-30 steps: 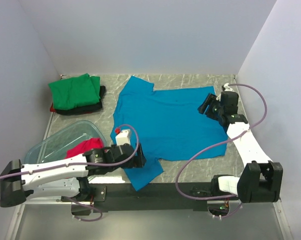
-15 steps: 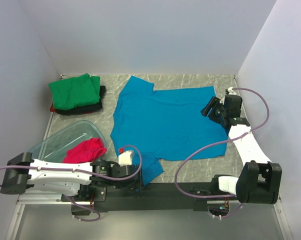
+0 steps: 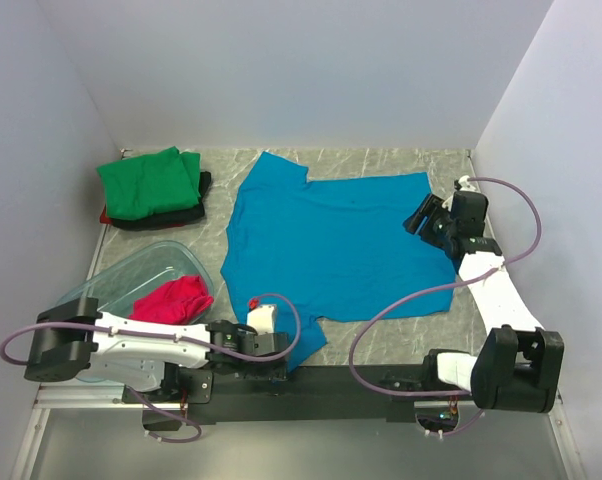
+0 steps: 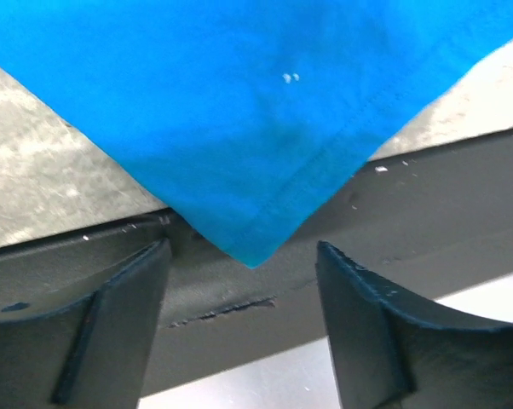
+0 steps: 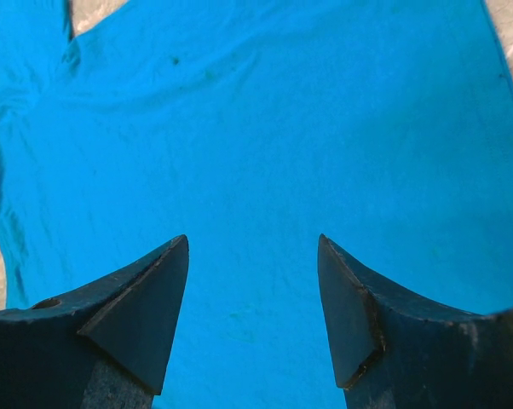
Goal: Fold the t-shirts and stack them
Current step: Fold the tshirt
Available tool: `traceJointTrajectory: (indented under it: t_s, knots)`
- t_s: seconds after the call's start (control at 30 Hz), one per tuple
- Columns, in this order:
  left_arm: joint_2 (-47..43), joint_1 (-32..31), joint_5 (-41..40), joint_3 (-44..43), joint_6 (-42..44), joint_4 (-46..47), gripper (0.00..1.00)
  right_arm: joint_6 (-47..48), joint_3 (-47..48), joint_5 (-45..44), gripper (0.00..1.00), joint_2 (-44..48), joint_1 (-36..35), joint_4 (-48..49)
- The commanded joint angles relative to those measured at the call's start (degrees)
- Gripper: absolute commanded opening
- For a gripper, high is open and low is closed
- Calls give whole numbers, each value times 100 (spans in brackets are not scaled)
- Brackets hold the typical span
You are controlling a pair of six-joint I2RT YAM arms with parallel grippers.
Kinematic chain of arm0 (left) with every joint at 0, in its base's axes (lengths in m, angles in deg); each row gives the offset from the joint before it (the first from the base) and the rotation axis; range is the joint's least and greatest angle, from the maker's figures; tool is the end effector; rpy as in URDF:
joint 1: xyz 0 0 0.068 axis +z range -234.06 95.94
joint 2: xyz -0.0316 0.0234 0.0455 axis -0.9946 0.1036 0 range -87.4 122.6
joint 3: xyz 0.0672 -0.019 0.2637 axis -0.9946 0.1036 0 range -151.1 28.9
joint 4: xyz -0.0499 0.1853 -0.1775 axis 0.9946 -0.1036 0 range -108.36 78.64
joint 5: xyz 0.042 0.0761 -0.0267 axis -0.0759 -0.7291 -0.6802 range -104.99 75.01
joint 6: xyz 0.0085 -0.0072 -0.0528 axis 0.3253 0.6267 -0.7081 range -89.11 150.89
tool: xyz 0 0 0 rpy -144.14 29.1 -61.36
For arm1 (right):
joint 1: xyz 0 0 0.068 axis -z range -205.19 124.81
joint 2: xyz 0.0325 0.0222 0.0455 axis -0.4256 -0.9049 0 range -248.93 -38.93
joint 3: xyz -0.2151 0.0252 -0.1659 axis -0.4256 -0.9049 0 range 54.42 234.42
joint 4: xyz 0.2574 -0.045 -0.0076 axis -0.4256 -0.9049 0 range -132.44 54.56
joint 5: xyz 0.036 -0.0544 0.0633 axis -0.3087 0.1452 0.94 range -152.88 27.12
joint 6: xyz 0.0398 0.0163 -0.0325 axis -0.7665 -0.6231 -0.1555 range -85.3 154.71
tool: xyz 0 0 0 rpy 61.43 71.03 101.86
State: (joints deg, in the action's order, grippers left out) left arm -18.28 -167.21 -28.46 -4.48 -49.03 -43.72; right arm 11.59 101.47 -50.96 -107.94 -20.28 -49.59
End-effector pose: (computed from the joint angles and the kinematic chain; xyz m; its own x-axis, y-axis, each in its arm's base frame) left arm 0.0321 -0.1979 0.1649 -0.9598 -0.0379 -0.2781 0.0582 0.9424 -0.3293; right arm 0.2626 -0.0151 0.2599 -0.5725 0.4346 -0.6952 0.1545 0.8899 0.4291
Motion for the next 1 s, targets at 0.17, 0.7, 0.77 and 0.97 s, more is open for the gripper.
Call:
traceJointTrajectory:
  t_s: [0.17,0.7,0.77,0.97]
  knots:
    - [777,-34,-393,-150,196,-139,57,35,-99,161,69,371,151,141]
    - [2184,-359,-577,-1108,583,-482,22,96,-205,311,69,468,344,123]
    - [2167,-359,-595,-1100,530,-438,9,114,-213,319,69,485,379,114]
    - [1921,-272,-972,-1205,442,-640,1,140,-231,311,69,556,458,53]
